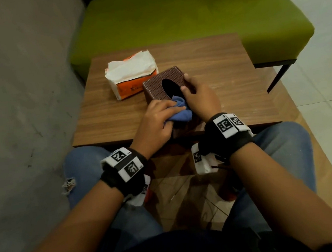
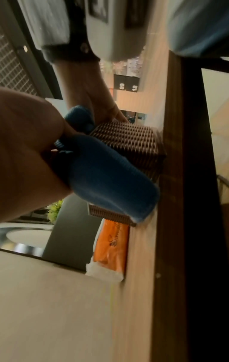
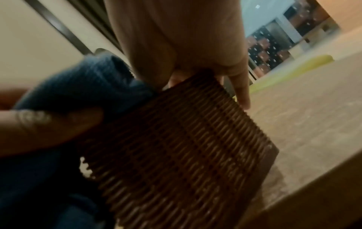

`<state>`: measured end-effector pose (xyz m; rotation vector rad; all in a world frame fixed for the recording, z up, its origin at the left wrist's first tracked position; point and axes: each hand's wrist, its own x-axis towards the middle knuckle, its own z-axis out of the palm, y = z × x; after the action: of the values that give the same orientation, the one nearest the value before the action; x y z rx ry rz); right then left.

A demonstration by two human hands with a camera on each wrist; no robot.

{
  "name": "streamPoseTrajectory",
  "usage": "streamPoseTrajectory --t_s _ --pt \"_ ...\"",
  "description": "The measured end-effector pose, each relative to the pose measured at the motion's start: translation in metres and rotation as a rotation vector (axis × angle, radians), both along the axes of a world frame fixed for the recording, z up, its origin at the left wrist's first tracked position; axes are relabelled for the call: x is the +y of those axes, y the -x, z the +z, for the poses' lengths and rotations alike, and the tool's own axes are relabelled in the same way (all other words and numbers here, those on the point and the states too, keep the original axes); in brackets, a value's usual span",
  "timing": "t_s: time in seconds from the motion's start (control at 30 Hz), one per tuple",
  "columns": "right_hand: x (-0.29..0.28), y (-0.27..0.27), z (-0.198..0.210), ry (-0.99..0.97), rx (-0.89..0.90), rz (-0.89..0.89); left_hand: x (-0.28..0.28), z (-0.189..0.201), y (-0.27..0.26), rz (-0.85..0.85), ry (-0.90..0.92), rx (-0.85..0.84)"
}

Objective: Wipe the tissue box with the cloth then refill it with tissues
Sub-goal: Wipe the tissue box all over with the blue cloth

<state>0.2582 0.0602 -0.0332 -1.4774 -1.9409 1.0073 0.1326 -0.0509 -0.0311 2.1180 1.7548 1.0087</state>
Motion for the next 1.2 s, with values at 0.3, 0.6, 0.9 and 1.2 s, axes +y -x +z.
streamPoseTrajectory --t_s 0.3,0.6,0.9,1.2 --pt "0.005 -0.004 -0.006 -0.058 -0.049 0.013 0.01 0.013 0.043 -0.017 0.06 0.131" --pt "0.013 -0.008 -0.007 -0.058 -0.098 0.071 -0.018 0.002 0.02 -0.015 0.059 0.037" --pt "0.021 -0.013 -0.003 -0.07 -0.141 0.114 -0.028 -0.003 0.009 0.006 0.058 0.022" --pt "0.018 -0.013 -0.003 -0.097 -0.149 0.115 0.021 0.004 0.036 0.289 0.064 0.031"
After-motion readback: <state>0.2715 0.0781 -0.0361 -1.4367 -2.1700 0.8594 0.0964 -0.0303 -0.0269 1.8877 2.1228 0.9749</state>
